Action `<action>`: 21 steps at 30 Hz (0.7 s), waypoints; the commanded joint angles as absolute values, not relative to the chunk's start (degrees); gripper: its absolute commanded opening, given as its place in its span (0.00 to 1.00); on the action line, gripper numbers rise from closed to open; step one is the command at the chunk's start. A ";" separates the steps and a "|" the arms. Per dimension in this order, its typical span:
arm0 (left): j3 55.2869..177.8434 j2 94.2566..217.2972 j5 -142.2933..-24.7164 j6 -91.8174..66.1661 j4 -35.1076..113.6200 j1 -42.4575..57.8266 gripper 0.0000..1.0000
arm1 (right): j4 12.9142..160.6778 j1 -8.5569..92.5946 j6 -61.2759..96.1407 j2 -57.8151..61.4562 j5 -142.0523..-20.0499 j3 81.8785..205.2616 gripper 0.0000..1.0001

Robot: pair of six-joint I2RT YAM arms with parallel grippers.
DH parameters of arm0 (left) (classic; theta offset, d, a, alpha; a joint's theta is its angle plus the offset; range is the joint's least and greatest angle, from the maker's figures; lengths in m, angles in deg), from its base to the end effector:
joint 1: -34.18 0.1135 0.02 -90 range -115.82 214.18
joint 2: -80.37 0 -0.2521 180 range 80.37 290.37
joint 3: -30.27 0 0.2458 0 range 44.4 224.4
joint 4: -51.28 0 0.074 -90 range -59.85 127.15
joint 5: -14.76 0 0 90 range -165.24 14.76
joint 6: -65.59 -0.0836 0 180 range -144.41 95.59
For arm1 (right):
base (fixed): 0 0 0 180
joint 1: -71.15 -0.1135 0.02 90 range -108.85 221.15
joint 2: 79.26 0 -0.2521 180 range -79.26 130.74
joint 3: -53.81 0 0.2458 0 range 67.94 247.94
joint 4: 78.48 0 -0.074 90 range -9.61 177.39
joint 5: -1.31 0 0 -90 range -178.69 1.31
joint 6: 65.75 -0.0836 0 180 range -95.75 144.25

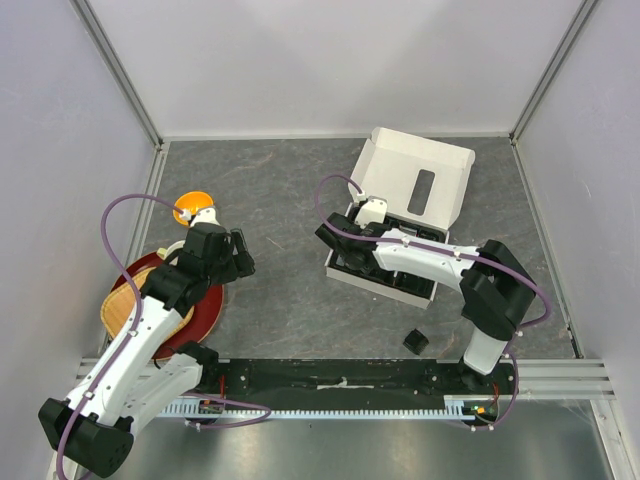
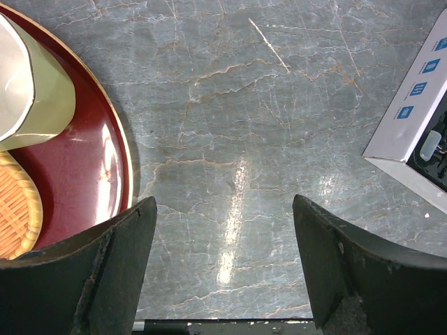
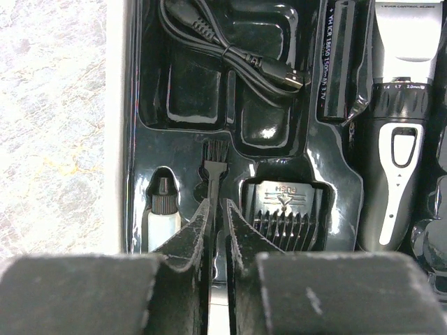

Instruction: Sort the hair-cutting tools

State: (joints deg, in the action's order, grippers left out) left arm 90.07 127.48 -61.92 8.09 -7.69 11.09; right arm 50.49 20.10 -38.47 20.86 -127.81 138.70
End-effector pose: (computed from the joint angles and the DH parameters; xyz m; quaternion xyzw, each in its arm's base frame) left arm 0.1875 -0.0590 0.2399 -0.1187 0.9152 -0.0772 0.3773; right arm 0.2657 0.2448 0.1700 0.1623 0.9104 -0.0167 0.3803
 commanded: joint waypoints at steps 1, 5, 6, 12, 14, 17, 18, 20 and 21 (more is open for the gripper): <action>90.19 127.22 -62.32 6.18 -5.56 11.42 0.85 | 51.09 20.78 -37.45 19.61 -129.91 141.06 0.14; 90.10 127.22 -62.32 6.18 -5.56 11.42 0.85 | 51.62 21.22 -37.01 20.49 -129.91 140.97 0.12; 90.10 127.22 -62.32 6.09 -5.65 11.42 0.85 | 51.97 21.22 -36.75 20.76 -129.74 140.80 0.11; 90.10 127.30 -62.32 6.09 -5.65 11.42 0.85 | 53.90 21.58 -35.17 21.90 -128.60 140.45 0.09; 90.10 127.39 -62.32 6.09 -5.56 11.42 0.85 | 54.52 21.66 -34.64 22.17 -128.07 140.45 0.09; 90.19 127.39 -62.32 6.09 -5.56 11.42 0.85 | 54.96 21.66 -34.38 22.52 -127.72 140.36 0.09; 90.19 127.39 -62.32 6.09 -5.65 11.42 0.85 | 55.05 21.75 -34.11 22.60 -127.63 140.36 0.09; 90.19 127.48 -62.32 6.18 -5.48 11.42 0.85 | 55.14 21.84 -34.11 22.95 -127.54 140.36 0.09; 90.19 127.48 -62.32 6.18 -5.56 11.42 0.85 | 55.22 21.93 -34.20 23.04 -127.37 140.36 0.09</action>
State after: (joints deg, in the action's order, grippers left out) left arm 90.07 127.48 -61.92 7.74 -7.69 11.09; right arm 53.68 21.52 -34.93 22.21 -127.28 138.72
